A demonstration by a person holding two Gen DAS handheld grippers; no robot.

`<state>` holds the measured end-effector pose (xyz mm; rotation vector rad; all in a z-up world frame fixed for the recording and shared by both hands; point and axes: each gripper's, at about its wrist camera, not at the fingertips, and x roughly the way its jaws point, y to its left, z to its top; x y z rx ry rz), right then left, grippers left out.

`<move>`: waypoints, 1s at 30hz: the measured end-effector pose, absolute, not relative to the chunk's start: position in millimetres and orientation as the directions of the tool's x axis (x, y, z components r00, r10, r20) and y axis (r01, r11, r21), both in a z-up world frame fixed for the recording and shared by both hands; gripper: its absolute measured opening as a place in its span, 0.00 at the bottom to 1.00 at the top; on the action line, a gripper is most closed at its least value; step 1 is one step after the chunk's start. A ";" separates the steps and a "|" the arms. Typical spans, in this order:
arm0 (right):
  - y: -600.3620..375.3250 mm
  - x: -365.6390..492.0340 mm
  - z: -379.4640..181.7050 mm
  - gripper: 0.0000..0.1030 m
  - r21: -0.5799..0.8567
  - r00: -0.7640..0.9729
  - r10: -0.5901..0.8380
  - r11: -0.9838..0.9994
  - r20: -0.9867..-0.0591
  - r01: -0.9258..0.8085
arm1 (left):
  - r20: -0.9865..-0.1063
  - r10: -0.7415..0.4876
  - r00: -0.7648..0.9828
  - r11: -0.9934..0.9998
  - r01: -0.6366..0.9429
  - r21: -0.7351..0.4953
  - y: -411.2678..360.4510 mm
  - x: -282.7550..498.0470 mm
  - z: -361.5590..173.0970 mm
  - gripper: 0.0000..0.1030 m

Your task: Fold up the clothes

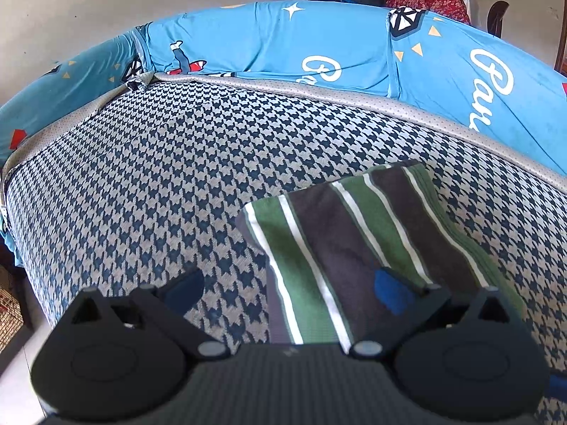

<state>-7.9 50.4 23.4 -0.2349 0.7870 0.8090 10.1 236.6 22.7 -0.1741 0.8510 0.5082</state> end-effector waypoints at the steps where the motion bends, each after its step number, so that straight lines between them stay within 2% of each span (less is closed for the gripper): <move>1: 47.7 -7.1 24.6 0.79 0.098 0.432 0.551 0.689 -0.714 -0.718 | -0.755 0.360 0.548 0.866 -0.497 0.052 235.5 8.9 23.4 1.00; 12: 31.2 -0.6 31.4 0.83 0.109 0.451 0.475 0.770 -0.756 -0.629 | -0.754 0.375 0.538 0.855 -0.515 0.058 225.5 4.1 28.8 1.00; 30: -0.1 -18.9 43.3 0.85 0.063 0.498 0.463 0.776 -0.733 -0.627 | -0.774 0.363 0.519 0.854 -0.517 0.054 189.5 -22.4 25.8 1.00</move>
